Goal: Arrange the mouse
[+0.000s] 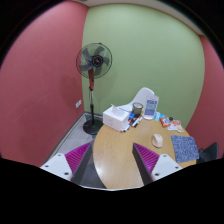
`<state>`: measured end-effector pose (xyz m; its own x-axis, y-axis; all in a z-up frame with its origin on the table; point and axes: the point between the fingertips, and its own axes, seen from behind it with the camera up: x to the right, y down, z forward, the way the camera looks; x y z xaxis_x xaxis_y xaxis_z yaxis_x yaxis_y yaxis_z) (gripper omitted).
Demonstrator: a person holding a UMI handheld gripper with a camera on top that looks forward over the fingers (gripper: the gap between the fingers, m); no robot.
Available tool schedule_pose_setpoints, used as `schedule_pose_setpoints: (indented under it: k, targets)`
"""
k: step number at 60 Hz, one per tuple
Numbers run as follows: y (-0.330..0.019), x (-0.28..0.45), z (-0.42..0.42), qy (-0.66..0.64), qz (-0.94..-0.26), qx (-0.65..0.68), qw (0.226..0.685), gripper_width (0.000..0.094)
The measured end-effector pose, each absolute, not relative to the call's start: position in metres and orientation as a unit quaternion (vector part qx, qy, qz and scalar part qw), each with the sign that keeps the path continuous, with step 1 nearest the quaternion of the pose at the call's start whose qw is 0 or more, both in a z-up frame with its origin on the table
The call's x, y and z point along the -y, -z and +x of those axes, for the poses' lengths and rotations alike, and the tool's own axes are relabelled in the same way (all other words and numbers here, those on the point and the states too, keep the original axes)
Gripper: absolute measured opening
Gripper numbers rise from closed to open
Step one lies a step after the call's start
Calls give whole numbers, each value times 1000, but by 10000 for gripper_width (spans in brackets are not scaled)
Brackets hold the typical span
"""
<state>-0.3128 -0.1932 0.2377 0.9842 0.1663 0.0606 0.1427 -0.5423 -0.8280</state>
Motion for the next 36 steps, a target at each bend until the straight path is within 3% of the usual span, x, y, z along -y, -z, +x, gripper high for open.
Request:
schedule_pose_setpoints:
  k: [7,26,36]
  targets:
    - [-223,194,-298,-12,-886,81,457,836]
    - [-119,183,-166,19,-917,59,393,833]
    - [-89,124,-87,51,-913,51,401,837]
